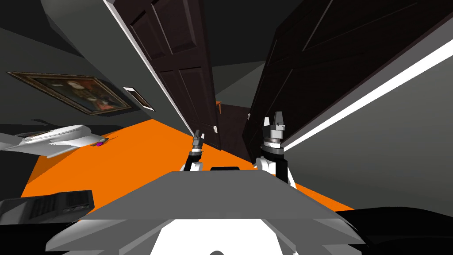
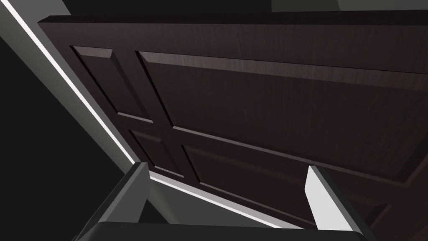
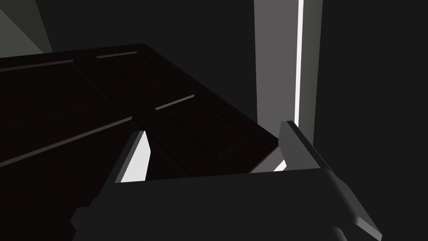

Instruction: Push the door open

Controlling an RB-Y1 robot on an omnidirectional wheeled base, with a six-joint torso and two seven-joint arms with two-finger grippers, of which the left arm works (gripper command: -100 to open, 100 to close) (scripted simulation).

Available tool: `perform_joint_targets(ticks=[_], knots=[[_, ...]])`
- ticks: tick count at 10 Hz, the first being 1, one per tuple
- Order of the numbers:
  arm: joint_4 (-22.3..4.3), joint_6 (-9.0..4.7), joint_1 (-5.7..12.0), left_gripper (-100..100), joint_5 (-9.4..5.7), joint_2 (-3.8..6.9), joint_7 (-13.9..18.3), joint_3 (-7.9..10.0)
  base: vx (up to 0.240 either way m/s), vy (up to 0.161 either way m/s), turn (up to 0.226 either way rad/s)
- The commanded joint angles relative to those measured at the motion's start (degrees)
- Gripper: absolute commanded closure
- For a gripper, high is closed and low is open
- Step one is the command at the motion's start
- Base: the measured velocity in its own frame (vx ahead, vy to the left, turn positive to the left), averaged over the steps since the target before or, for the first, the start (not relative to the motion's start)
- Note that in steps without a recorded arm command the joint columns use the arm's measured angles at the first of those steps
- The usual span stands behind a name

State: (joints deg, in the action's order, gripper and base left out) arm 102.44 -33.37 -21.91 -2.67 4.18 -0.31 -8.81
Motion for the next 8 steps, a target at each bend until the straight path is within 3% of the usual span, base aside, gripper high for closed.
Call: perform_joint_targets(ticks=[1,8], knots=[[-2.86,-0.42,0.76,-100,0.17,0.03,0.01,-0.58,0.061,0.060,-0.058],[-14.73,-2.90,3.73,-100,0.70,0.54,0.58,-2.74,0.059,0.067,-0.076]])
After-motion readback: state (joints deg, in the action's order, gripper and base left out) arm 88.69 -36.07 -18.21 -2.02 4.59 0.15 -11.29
